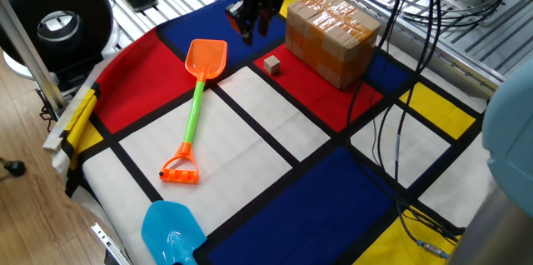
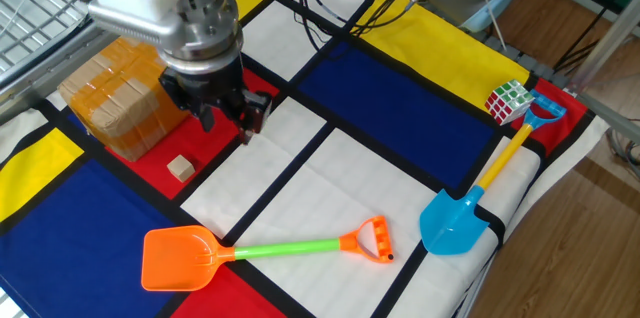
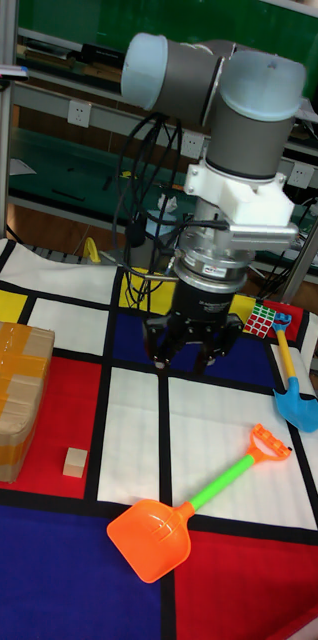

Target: Use a shovel to scoop up an object

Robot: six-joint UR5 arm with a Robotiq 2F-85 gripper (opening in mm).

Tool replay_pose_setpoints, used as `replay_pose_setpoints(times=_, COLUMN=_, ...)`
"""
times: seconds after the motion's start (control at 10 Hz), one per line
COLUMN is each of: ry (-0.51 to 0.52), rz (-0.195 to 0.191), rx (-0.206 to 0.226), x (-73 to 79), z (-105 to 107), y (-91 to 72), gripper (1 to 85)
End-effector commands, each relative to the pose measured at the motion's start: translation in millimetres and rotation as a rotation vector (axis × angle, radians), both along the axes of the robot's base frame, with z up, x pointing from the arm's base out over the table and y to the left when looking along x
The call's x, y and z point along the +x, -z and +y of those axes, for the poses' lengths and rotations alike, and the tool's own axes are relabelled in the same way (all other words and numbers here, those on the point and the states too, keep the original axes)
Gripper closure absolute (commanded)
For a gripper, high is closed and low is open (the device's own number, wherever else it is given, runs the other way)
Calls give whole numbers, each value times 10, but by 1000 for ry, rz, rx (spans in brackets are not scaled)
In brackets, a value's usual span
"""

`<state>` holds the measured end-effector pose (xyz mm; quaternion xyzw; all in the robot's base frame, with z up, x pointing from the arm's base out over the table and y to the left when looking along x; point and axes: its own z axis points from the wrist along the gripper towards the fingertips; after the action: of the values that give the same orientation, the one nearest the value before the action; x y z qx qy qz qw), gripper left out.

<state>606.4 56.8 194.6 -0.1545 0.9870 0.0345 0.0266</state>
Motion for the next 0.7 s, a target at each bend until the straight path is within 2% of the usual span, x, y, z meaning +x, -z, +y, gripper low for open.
replay_pose_setpoints(times=0.0, ry=6, rz=-42, rx=80, x=240, z=479, y=-19, gripper=457)
replay_pose_setpoints(times=0.1, ry=-19, rz=-101, rx=126, x=430, z=640, y=-3, gripper=457)
replay_pose_setpoints(times=0.2, ry=-66, rz=-133, rx=67, x=523, z=505, y=29, gripper=440)
replay_pose_setpoints(times=0.3, ry=-57, rz=-113, rx=44, x=469, z=445, y=30, gripper=443)
replay_pose_setpoints(times=0.4, ry=-71, rz=-129, rx=26, x=512, z=390, y=29, gripper=387)
replay_pose_setpoints(times=0.5, ry=-106, rz=-168, rx=65, x=601, z=479, y=12, gripper=293)
replay_pose_setpoints(times=0.6, ry=-161, rz=-147, rx=64, x=526, z=466, y=0, gripper=177)
